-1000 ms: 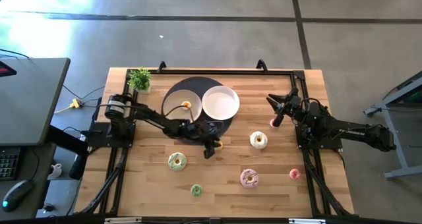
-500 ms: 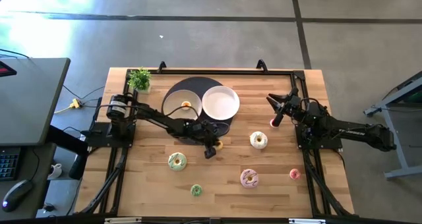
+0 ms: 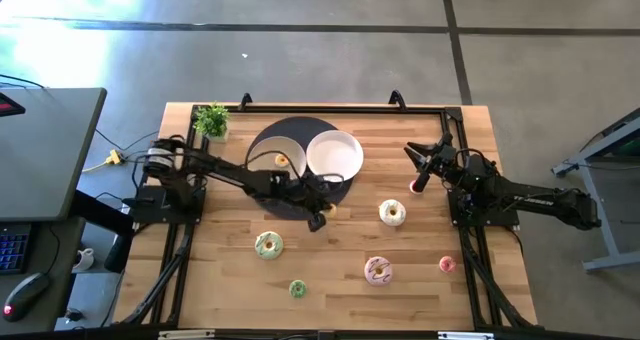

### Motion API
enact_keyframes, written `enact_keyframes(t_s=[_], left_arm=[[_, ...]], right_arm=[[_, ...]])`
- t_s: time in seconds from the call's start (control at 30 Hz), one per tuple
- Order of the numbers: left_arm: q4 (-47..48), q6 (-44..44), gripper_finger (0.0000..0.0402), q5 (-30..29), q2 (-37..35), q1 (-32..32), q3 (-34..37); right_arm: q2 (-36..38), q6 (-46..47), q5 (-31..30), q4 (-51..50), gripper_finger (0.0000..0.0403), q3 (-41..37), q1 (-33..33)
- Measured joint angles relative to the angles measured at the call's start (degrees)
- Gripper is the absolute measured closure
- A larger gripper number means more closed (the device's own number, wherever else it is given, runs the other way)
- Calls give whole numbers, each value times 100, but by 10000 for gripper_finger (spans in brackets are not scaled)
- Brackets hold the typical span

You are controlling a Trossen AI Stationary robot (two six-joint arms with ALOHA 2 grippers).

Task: Pick & Place donuts
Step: Put the small yellow donut on the gray plate

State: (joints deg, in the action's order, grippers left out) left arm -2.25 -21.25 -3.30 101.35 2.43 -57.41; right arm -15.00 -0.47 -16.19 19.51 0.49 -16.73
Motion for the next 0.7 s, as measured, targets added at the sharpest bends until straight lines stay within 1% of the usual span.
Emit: enact_keyframes(t_s=[0.1, 0.27, 0.43, 0.5, 0.6, 0.7], left_arm=[[658, 41, 397, -265, -440, -151, 6], [2151, 200, 397, -1098, -1212, -474, 2], [3294, 150, 397, -1353, -1808, -739, 4], [3725, 150, 397, -1554, -1983, -818, 4], [4180, 149, 397, -1917, -2239, -943, 73], [4119, 154, 397, -2001, -2501, -1061, 342]], right_arm=[[2, 2, 0, 0, 320, 0, 0], [0, 6, 9, 0, 320, 0, 0], [-4, 41, 20, -40, 320, 0, 0], [-7, 110, 22, -41, 320, 0, 0], [-7, 205, 22, -61, 320, 0, 0], [-11, 230, 24, -140, 320, 0, 0]])
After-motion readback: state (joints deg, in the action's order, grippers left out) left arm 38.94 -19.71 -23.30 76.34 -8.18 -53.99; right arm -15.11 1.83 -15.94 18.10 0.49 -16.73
